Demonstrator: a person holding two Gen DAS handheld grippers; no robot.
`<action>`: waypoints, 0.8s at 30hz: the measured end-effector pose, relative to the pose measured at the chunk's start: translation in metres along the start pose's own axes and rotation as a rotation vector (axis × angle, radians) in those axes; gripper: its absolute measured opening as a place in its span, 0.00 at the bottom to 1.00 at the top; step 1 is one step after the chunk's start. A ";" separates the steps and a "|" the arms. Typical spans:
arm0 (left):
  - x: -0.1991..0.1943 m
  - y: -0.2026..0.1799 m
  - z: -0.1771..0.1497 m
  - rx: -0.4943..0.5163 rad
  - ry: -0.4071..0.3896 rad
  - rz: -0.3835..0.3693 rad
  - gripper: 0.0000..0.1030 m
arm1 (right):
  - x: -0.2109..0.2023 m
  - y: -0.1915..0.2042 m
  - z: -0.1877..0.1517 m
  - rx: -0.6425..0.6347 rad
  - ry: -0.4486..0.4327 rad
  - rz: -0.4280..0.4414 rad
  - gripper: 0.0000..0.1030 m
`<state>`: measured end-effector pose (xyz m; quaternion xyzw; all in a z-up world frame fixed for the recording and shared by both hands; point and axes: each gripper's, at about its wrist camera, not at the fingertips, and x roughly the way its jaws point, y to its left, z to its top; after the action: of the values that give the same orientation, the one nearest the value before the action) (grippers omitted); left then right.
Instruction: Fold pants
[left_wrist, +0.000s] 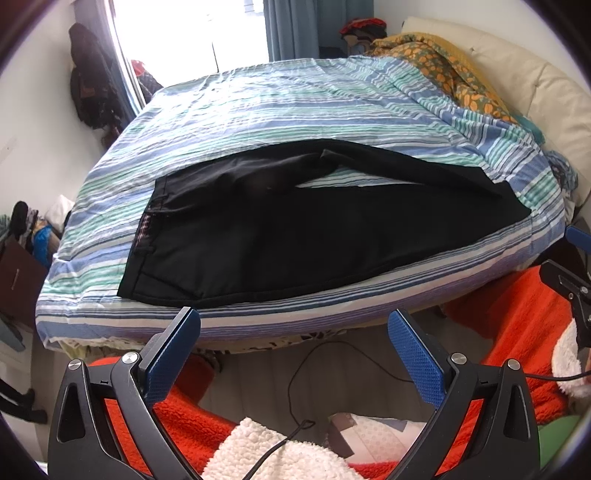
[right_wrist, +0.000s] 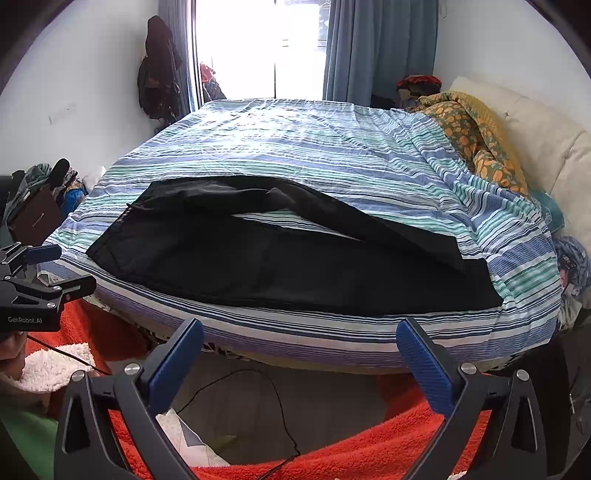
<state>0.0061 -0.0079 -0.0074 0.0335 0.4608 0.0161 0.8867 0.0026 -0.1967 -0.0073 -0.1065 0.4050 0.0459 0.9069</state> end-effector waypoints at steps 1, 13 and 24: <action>0.000 0.000 0.000 0.002 0.001 -0.001 0.99 | -0.001 0.000 0.000 0.000 0.000 -0.003 1.00; 0.002 0.004 -0.002 -0.006 0.003 -0.006 0.99 | 0.002 0.009 0.001 -0.034 0.014 -0.043 0.98; 0.000 0.001 -0.001 0.009 -0.007 -0.006 0.99 | 0.002 0.009 0.001 -0.037 0.017 -0.070 0.98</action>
<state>0.0049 -0.0065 -0.0078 0.0361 0.4580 0.0113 0.8882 0.0029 -0.1880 -0.0096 -0.1379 0.4077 0.0209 0.9024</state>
